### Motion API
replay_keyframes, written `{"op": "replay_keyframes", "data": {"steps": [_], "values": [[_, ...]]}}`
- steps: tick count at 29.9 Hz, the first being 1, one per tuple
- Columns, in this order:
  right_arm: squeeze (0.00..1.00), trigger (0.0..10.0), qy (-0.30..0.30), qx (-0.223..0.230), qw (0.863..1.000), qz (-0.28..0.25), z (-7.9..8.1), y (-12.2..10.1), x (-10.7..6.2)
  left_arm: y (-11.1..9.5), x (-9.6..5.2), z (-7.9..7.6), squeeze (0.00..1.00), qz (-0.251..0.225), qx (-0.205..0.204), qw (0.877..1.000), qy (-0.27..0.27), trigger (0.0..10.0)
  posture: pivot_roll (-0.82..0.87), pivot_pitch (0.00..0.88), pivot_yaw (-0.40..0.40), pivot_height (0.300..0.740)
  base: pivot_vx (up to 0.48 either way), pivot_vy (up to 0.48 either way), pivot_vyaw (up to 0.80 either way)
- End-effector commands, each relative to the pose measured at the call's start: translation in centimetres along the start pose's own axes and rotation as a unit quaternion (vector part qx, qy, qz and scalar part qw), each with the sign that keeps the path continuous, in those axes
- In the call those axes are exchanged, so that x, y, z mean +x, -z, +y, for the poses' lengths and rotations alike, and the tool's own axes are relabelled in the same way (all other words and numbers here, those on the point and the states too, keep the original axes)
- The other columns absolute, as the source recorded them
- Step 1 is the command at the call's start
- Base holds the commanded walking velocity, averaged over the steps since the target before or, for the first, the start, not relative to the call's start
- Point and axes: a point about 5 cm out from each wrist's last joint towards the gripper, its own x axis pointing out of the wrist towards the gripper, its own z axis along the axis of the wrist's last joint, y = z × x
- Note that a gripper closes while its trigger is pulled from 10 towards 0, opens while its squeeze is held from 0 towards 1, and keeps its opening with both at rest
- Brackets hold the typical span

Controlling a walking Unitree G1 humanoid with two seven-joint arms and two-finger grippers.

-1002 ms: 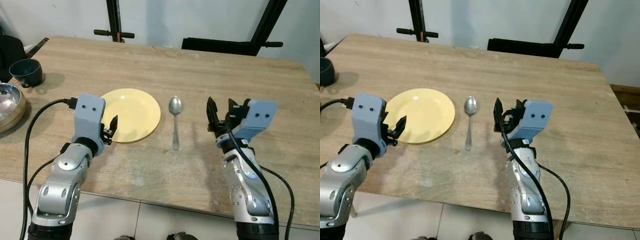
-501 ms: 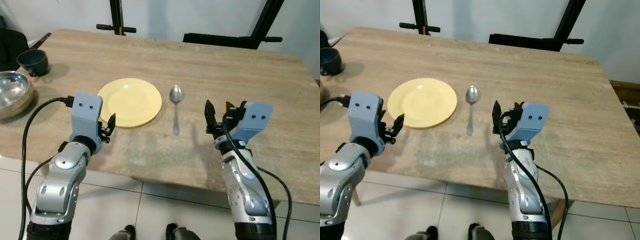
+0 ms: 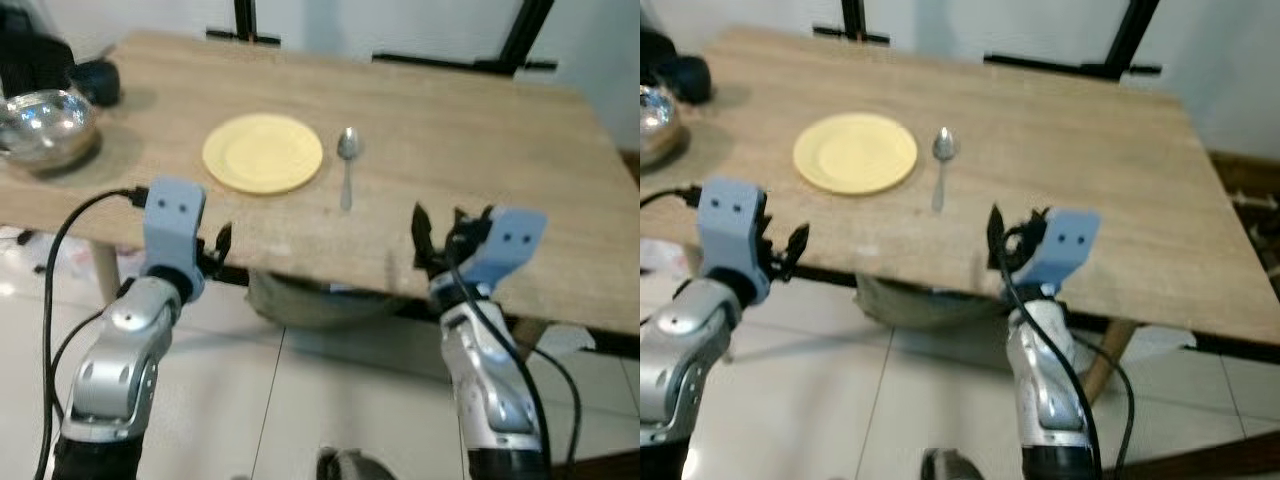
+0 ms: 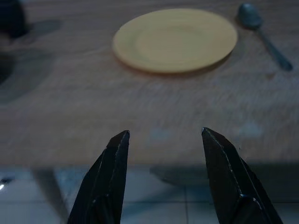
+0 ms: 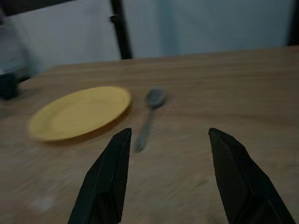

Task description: Setting the table

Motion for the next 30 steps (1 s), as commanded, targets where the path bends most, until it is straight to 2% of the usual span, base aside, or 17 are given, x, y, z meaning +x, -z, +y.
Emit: {"op": "replay_keyframes", "data": {"steps": [1,22,28,30], "values": [[0.00,10.0,0.008,-0.004,1.000,0.005,-0.35,0.29,-0.19,0.32,0.01,-0.22,0.00,0.006,-0.005,1.000,0.005,10.0,0.00,0.024,0.053,0.740,-0.368,0.000,0.00],[0.00,10.0,0.007,-0.009,1.000,0.009,-0.49,0.44,-0.35,0.38,0.00,-0.42,0.00,0.006,-0.007,1.000,0.006,10.0,-0.01,0.032,0.049,0.740,-0.366,0.000,0.00],[0.00,10.0,0.006,-0.007,1.000,0.015,-0.45,0.61,-0.36,0.39,0.01,-0.40,0.00,0.008,-0.018,1.000,0.003,10.0,-0.01,0.035,0.047,0.740,0.000,0.000,0.00],[0.00,10.0,0.005,-0.003,1.000,0.018,-0.41,0.69,-0.38,0.41,0.00,-0.44,0.00,0.009,-0.013,1.000,0.005,10.0,-0.01,0.035,0.047,0.740,0.000,0.000,-0.80]]}}
